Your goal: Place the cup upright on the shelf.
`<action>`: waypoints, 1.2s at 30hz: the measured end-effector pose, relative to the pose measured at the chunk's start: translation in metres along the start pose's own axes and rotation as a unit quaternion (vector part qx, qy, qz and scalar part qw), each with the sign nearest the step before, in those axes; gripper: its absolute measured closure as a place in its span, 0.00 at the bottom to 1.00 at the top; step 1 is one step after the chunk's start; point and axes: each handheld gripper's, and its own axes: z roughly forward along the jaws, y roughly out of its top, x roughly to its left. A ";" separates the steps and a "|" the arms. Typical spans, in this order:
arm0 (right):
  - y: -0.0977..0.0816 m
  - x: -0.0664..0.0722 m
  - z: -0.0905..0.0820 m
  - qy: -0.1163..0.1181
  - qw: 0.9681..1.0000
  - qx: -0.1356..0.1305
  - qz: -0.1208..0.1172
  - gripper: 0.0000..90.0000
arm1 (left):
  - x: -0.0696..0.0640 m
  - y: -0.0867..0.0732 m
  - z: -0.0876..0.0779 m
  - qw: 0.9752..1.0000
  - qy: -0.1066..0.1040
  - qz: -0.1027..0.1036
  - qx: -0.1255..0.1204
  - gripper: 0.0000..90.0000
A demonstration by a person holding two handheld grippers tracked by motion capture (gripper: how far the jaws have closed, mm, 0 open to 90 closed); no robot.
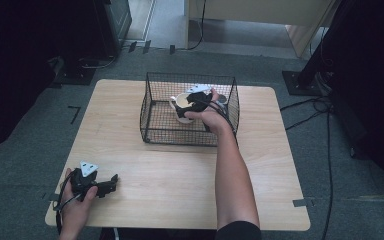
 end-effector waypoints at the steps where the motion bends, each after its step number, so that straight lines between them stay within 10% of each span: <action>1: 0.001 0.000 -0.002 -0.003 1.000 -0.006 -0.002 0.00 | 0.000 0.000 0.000 1.000 0.000 0.000 0.000 0.04; 15: 0.036 -0.006 -0.038 -0.023 0.995 -0.091 0.023 0.00 | 0.000 0.000 0.000 1.000 0.000 0.000 0.000 0.04; 36: 0.033 0.012 -0.111 -0.020 0.995 -0.097 0.026 0.00 | 0.000 0.000 0.000 1.000 0.000 -0.001 -0.001 0.04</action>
